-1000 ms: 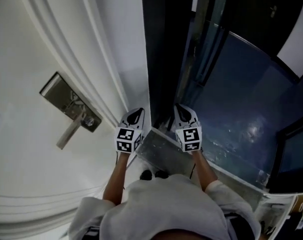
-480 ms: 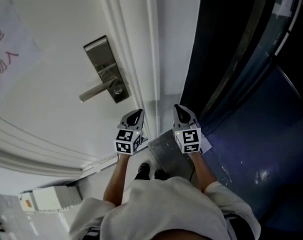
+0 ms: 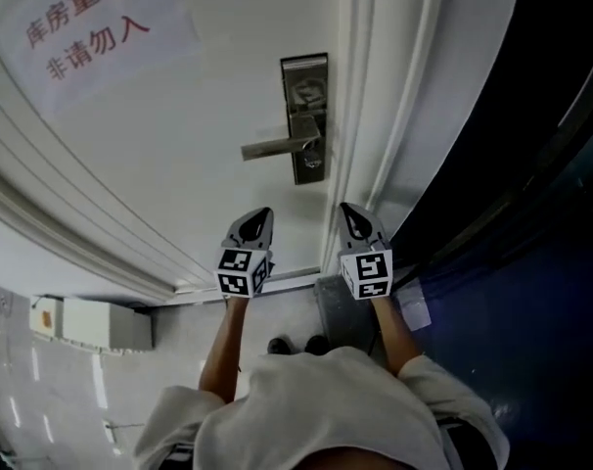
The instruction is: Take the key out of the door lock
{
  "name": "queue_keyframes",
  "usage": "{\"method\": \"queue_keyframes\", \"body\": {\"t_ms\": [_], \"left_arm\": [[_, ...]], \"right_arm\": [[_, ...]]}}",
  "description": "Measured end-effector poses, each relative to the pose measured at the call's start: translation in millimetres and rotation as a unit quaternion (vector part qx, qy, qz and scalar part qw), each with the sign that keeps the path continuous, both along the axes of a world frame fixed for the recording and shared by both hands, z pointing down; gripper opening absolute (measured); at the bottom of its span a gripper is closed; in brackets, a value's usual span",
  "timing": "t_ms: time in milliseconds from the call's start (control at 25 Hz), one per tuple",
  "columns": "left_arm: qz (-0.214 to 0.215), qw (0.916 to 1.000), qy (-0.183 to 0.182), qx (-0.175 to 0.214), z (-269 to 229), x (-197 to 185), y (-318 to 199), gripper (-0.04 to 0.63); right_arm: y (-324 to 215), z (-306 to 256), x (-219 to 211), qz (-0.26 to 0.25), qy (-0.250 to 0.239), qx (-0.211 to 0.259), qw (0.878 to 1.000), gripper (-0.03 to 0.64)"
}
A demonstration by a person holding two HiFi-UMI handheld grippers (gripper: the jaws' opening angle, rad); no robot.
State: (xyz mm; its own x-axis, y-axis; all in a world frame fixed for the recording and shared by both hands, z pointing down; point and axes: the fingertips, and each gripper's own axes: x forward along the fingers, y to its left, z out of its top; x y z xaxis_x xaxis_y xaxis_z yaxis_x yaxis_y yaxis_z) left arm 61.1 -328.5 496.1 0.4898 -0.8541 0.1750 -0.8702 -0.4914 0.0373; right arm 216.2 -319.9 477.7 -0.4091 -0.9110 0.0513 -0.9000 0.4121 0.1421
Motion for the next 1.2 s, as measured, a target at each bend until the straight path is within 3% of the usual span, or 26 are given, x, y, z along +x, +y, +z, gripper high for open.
{"method": "queue_keyframes", "body": {"t_ms": [200, 400, 800, 1040, 1200], "left_arm": [[-0.044, 0.999, 0.012, 0.0, -3, -54, 4, 0.018], [-0.051, 0.9985, 0.016, 0.009, -13, -85, 5, 0.018], [-0.04, 0.9989, 0.019, 0.016, -15, -102, 0, 0.018], [-0.036, 0.9989, 0.026, 0.014, -12, -100, -2, 0.018], [-0.028, 0.9991, 0.031, 0.012, -11, -94, -2, 0.018]], "right_arm": [[-2, 1, -38, -0.026, 0.009, -0.001, 1.0, 0.023], [-3, -9, -58, -0.023, 0.018, 0.01, 1.0, 0.023], [-7, -27, -62, 0.001, 0.053, 0.034, 0.998, 0.023], [-7, -49, -60, 0.005, 0.158, 0.088, 0.984, 0.023], [-9, -69, -59, 0.014, 0.281, 0.143, 0.949, 0.023]]}}
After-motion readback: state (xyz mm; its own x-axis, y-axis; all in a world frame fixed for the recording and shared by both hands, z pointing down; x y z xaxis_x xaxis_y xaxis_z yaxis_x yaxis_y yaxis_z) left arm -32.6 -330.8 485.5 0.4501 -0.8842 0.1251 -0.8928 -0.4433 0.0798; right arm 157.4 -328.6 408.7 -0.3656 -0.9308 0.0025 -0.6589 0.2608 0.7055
